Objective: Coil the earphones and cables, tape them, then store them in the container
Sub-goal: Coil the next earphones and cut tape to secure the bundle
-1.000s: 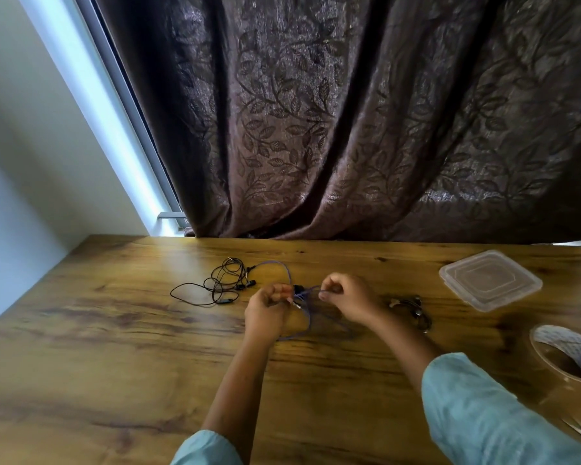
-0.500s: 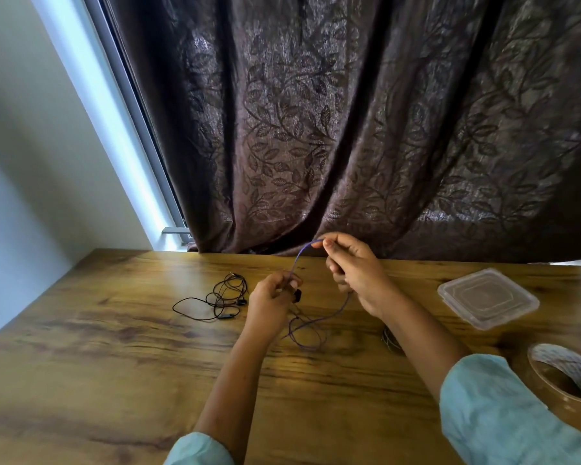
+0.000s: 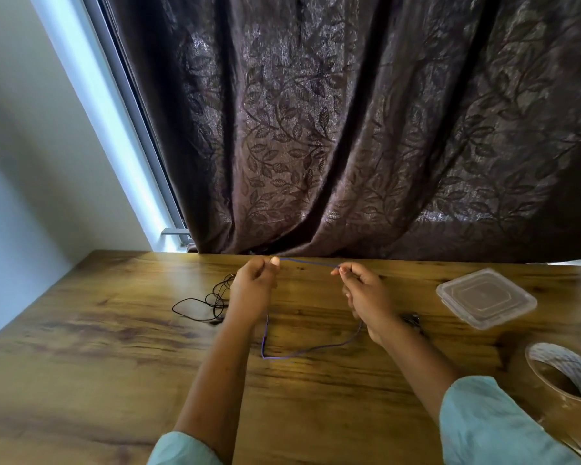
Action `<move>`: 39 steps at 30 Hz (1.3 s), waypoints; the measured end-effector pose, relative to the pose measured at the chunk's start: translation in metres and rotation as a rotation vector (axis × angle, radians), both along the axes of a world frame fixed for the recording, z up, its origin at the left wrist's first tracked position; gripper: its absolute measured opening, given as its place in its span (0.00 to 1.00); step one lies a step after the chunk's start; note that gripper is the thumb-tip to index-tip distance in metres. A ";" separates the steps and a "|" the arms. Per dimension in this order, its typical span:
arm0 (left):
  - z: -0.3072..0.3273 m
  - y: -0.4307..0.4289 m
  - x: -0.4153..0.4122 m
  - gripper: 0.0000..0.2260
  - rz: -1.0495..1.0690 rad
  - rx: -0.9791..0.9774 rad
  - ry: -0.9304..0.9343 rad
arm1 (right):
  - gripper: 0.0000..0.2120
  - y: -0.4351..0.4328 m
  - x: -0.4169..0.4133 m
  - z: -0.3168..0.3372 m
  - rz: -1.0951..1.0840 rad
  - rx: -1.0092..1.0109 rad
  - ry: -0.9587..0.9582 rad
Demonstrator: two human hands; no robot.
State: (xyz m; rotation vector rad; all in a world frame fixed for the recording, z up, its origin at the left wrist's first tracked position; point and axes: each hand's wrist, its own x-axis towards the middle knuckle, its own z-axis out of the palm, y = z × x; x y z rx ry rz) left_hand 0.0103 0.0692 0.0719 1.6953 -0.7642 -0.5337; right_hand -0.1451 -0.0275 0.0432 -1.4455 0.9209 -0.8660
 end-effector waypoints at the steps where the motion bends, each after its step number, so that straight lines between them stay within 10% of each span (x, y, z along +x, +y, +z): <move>1: 0.004 0.001 0.001 0.10 -0.073 -0.040 0.118 | 0.12 -0.001 -0.001 -0.003 0.000 0.036 0.004; 12: 0.025 0.014 0.006 0.11 0.088 -0.492 0.464 | 0.14 -0.006 -0.011 -0.045 0.162 0.149 0.499; 17: 0.029 0.010 -0.003 0.14 -0.028 -0.510 0.487 | 0.15 -0.001 -0.004 -0.041 0.198 -0.326 0.996; 24: 0.027 0.007 -0.018 0.13 -0.148 -0.532 0.443 | 0.19 0.034 0.016 0.025 0.499 0.020 0.035; 39: 0.028 0.007 -0.013 0.14 -0.095 -0.724 0.656 | 0.06 0.042 0.026 0.025 0.595 0.224 -0.175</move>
